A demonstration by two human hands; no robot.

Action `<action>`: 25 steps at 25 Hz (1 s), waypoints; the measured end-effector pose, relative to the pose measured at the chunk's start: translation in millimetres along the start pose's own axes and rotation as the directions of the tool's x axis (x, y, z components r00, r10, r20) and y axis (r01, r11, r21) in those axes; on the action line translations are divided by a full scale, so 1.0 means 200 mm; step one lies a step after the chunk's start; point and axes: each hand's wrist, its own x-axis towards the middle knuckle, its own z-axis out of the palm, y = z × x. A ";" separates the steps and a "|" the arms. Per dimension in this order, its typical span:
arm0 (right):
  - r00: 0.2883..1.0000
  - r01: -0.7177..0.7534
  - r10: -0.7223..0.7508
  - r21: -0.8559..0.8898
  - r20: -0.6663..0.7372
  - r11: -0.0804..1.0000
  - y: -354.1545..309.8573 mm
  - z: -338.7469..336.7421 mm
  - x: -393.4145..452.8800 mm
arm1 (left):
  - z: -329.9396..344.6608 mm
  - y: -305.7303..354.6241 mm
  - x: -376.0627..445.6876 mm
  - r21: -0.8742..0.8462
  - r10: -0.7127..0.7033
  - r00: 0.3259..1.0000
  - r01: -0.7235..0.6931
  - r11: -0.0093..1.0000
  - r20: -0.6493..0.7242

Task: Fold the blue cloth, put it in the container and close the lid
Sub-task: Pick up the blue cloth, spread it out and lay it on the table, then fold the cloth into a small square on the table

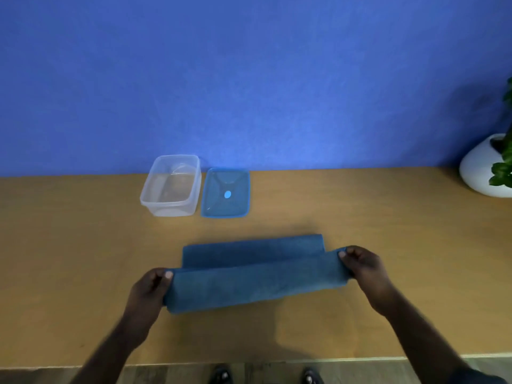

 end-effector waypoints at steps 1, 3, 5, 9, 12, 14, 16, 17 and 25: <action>0.999 -0.042 0.043 -0.038 0.003 0.998 0.05 0.00 -0.02 | 0.00 -0.06 -0.02 0.016 -0.047 0.999 0.047 0.999 -0.010; 0.995 -0.095 0.093 -0.113 -0.023 0.989 0.11 0.01 -0.04 | 0.02 -0.14 -0.02 0.095 -0.084 0.996 0.088 0.992 -0.041; 0.992 -0.116 0.107 -0.178 -0.062 0.977 0.14 0.02 -0.02 | 0.04 -0.15 0.02 0.194 -0.068 0.995 0.082 0.978 -0.078; 0.990 -0.089 0.056 -0.269 -0.128 0.959 0.10 0.08 0.12 | 0.10 -0.10 0.20 0.340 0.033 0.985 0.026 0.940 -0.167; 0.987 -0.072 0.010 -0.392 -0.158 0.917 0.06 0.14 0.27 | 0.14 -0.09 0.33 0.493 0.059 0.980 0.044 0.869 -0.191; 0.986 -0.086 0.012 -0.451 -0.164 0.889 0.07 0.18 0.35 | 0.16 -0.10 0.39 0.553 0.023 0.981 0.089 0.828 -0.193; 0.985 -0.103 0.019 -0.497 -0.171 0.862 0.09 0.21 0.41 | 0.16 -0.11 0.42 0.596 0.005 0.979 0.119 0.794 -0.202; 0.983 -0.114 0.022 -0.507 -0.184 0.854 0.09 0.23 0.44 | 0.16 -0.11 0.44 0.609 0.006 0.978 0.124 0.784 -0.207; 0.968 -0.221 0.088 -0.626 -0.236 0.748 0.17 0.25 0.48 | 0.20 -0.05 0.53 0.649 -0.040 0.990 0.119 0.751 -0.135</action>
